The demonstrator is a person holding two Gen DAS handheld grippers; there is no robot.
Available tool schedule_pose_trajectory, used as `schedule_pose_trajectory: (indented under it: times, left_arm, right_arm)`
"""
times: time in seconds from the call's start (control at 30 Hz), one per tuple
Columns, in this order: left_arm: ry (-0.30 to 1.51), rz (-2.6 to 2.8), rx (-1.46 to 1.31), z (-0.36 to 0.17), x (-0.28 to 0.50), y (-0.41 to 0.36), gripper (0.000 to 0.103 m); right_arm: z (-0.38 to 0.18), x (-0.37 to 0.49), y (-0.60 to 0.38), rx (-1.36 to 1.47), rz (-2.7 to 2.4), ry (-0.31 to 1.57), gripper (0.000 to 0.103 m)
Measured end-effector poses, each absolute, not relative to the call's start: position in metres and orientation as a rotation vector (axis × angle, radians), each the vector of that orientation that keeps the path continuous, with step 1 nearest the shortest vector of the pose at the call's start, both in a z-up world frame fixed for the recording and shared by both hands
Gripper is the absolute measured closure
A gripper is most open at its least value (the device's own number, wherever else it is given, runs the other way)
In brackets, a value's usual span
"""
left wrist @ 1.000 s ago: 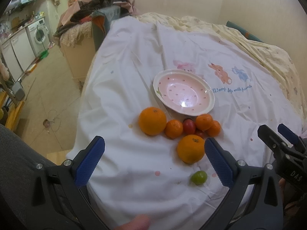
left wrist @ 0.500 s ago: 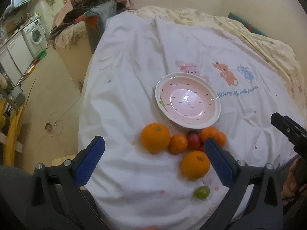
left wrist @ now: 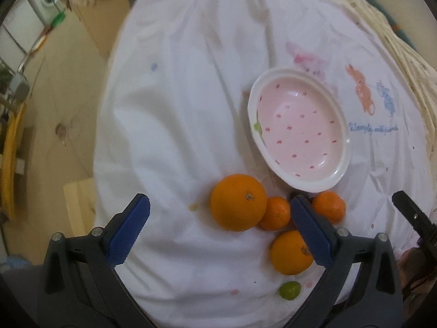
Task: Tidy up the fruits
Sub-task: 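Close the left tool on the large orange while the right tool grasps a mandarin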
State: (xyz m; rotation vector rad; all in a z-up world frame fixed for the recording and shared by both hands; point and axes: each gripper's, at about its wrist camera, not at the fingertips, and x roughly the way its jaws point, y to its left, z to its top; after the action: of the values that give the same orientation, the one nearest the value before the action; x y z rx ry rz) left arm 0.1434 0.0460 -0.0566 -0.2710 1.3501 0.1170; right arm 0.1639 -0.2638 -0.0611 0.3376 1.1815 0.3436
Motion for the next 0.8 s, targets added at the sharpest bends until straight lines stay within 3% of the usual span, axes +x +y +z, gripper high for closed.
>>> schedule_pose_trajectory:
  times: [0.23, 0.37, 0.5, 0.57, 0.8]
  left_arm:
    - [1.447, 0.100, -0.300, -0.094, 0.152, 0.034, 0.018]
    - [1.479, 0.105, -0.312, -0.107, 0.150, 0.034, 0.019]
    - [1.498, 0.083, -0.386, -0.118, 0.149, 0.037, 0.032]
    - [1.497, 0.059, -0.427, -0.119, 0.148, 0.037, 0.046]
    - [1.485, 0.045, -0.371, -0.114, 0.148, 0.030, 0.052]
  right_arm:
    - [-0.076, 0.166, -0.265, 0.344, 0.319, 1.231, 0.000]
    - [-0.078, 0.167, -0.262, 0.332, 0.324, 1.239, 0.000]
    - [-0.077, 0.168, -0.258, 0.319, 0.332, 1.235, 0.000]
    - [-0.077, 0.168, -0.258, 0.322, 0.333, 1.236, 0.000]
    - [-0.080, 0.166, -0.245, 0.244, 0.369, 1.251, 0.000]
